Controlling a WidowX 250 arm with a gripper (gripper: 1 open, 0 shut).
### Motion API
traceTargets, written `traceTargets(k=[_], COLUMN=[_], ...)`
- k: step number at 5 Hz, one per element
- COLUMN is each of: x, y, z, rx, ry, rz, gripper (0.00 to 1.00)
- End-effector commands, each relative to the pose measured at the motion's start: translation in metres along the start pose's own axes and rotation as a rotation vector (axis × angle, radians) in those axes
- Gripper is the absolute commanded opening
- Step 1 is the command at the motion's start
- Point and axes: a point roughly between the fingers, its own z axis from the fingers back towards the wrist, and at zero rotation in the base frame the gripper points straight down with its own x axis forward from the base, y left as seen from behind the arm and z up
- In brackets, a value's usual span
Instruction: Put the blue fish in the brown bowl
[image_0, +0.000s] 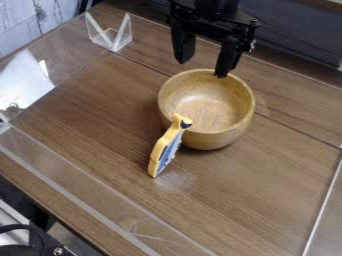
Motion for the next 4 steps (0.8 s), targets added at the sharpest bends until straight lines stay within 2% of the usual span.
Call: traceTargets(k=[1,2,4], x=[0.0,0.001,0.005], y=[0.0,0.003,0.003], z=[-0.003,-0.003,0.011], rx=[-0.003,-0.006,0.013], ry=[-0.002,-0.017,-0.063], rz=[0.003,-0.001,0.006], gripper=[1.0,1.0,1.0])
